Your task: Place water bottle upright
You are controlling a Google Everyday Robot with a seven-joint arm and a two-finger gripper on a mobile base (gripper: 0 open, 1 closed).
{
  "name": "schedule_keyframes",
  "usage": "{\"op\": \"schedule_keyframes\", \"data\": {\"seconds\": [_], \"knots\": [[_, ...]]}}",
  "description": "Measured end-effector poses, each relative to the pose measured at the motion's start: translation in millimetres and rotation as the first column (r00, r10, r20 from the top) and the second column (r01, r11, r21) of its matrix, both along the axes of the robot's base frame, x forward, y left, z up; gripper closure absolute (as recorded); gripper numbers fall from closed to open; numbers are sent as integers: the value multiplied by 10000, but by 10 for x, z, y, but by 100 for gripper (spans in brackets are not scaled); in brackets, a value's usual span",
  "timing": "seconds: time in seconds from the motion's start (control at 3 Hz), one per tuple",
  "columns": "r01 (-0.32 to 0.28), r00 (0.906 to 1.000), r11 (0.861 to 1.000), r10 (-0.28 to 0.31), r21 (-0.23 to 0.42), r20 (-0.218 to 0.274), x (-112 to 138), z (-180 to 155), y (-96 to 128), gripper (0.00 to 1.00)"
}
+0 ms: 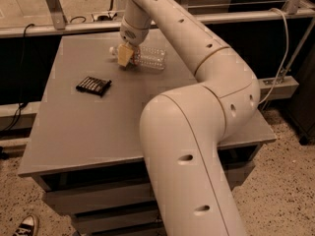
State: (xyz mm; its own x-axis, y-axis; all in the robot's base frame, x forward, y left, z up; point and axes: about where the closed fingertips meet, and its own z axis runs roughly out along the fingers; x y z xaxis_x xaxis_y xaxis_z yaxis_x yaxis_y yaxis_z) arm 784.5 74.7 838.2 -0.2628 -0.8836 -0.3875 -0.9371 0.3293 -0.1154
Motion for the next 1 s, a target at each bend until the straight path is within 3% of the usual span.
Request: {"op": "schedule_keyframes", "data": {"seconds": [0.33,0.67,1.0], "knots": [[0,10000,10000,0,2,1,0,1,0,100],[-297,9985,9936,244,1090,497,-21,335,-322,100],[-1177,9842,9440,695,3082,1630,-173,1005,-843,100]]}}
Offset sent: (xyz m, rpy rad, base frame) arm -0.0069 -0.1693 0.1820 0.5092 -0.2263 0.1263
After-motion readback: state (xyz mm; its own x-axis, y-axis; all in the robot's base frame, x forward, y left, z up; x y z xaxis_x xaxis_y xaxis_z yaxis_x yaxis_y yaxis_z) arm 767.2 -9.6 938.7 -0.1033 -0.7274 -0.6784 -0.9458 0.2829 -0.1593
